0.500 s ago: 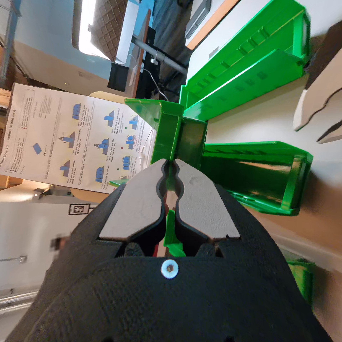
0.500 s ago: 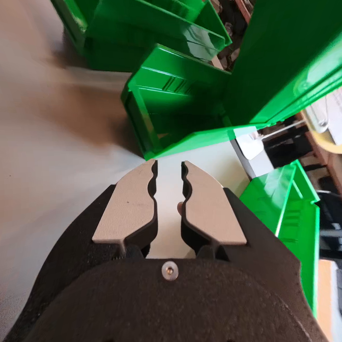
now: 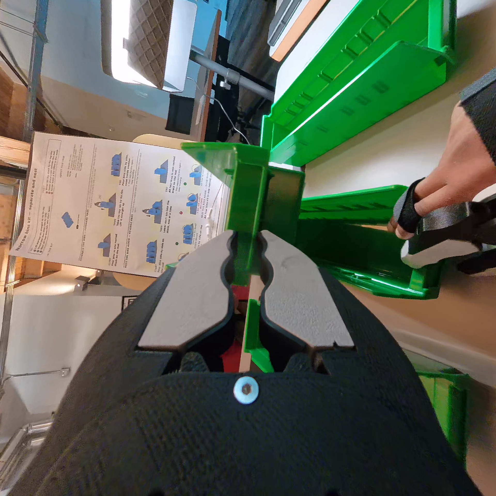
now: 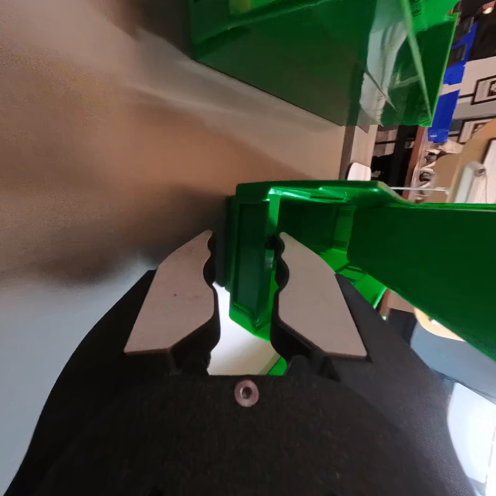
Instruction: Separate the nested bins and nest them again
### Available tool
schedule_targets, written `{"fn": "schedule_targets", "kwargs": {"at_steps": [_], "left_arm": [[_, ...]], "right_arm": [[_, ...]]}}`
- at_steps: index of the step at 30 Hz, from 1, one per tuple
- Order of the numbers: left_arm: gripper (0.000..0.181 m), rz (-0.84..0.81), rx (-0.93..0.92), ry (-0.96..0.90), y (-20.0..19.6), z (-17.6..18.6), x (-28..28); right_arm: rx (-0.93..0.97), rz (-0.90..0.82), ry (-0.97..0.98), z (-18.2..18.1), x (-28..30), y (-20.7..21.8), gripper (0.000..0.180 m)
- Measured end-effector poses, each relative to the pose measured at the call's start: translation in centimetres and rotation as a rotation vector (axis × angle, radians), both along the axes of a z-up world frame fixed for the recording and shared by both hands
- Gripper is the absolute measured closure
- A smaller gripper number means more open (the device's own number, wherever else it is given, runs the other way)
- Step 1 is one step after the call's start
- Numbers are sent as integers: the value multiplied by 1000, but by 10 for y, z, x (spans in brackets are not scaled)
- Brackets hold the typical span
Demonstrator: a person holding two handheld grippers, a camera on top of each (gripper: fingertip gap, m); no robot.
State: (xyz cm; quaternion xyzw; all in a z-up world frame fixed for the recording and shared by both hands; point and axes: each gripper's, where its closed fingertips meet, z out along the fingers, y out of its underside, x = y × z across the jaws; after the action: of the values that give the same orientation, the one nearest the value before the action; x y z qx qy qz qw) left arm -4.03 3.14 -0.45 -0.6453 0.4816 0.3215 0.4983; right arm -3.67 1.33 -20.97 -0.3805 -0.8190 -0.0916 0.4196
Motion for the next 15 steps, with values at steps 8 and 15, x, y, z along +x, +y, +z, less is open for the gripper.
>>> {"fn": "schedule_targets", "kwargs": {"at_steps": [8, 15], "left_arm": [[134, 69, -150, 69, -8, -45, -4], [146, 37, -204, 100, -14, -82, -1]], "right_arm": [[54, -10, -31, 2, -7, 6, 149], [56, -2, 1, 1, -3, 4, 149]]}}
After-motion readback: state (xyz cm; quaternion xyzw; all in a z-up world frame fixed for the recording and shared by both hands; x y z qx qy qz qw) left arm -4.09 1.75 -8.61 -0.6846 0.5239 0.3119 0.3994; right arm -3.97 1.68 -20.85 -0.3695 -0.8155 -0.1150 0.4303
